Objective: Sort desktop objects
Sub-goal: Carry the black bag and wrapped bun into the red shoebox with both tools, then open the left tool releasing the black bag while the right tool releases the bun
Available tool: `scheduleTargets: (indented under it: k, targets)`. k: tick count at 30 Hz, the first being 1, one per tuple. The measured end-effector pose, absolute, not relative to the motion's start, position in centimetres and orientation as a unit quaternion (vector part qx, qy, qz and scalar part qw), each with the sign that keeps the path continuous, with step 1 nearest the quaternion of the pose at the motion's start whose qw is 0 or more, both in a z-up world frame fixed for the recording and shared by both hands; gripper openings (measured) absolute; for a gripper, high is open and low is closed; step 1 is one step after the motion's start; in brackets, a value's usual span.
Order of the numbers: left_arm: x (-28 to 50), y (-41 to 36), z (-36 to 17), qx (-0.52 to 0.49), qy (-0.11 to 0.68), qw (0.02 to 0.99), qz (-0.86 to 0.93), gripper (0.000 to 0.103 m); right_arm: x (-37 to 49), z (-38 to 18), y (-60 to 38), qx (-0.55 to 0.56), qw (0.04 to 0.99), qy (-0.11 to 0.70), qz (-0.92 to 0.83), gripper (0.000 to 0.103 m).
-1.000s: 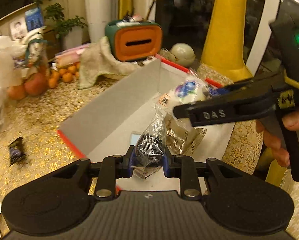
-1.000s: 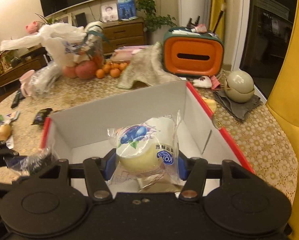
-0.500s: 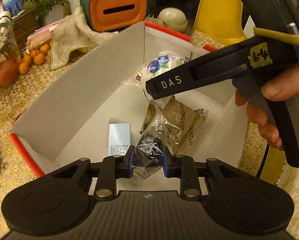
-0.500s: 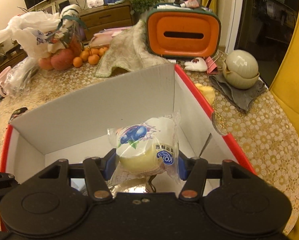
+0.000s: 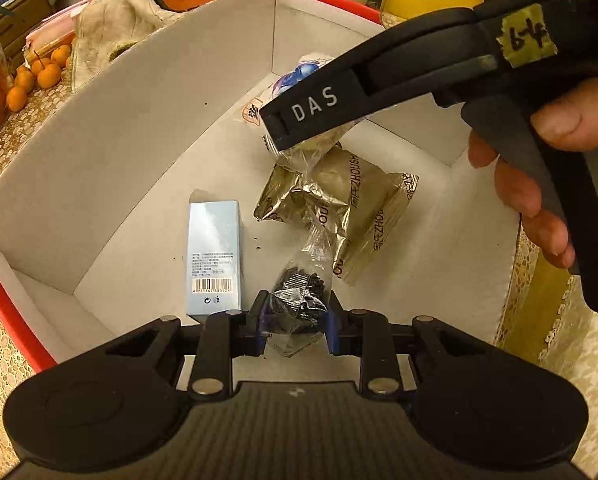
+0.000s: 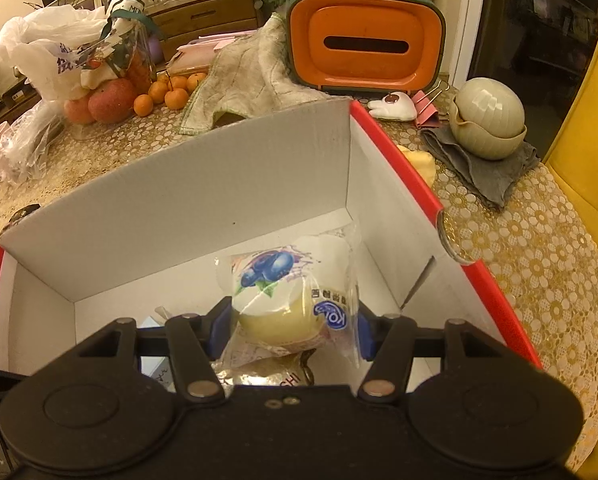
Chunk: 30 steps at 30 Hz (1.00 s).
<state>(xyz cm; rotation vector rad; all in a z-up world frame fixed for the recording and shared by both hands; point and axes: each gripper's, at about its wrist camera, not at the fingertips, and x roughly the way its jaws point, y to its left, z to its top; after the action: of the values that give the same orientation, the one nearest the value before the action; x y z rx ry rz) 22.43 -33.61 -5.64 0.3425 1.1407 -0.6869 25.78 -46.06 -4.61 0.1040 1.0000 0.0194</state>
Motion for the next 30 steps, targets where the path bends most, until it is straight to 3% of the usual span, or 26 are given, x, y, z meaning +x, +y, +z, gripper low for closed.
scheduleTargets:
  k: [7,9,12,30]
  targets:
    - [22.2,-33.1,-5.6,0.145,0.529,0.776,-0.313,0.033,25.6,-4.4,-46.1,0.047,0.877,0.478,0.004,0.065]
    - [22.1,-32.8,-5.2,0.141,0.521,0.782,-0.31,0.045,25.4,-4.1,-46.1,0.047,0.881,0.471,0.001,0.066]
    - [22.0,-32.0,-4.7,0.128,0.515,0.79,-0.308,0.053,25.2,-3.8,-46.2,0.049,0.882,0.469,0.004,0.067]
    - [17.8,-27.4,2.0,0.082,0.453,0.832,-0.309,0.054,19.9,1.4,-43.6,0.042,0.899,0.436,0.029,0.068]
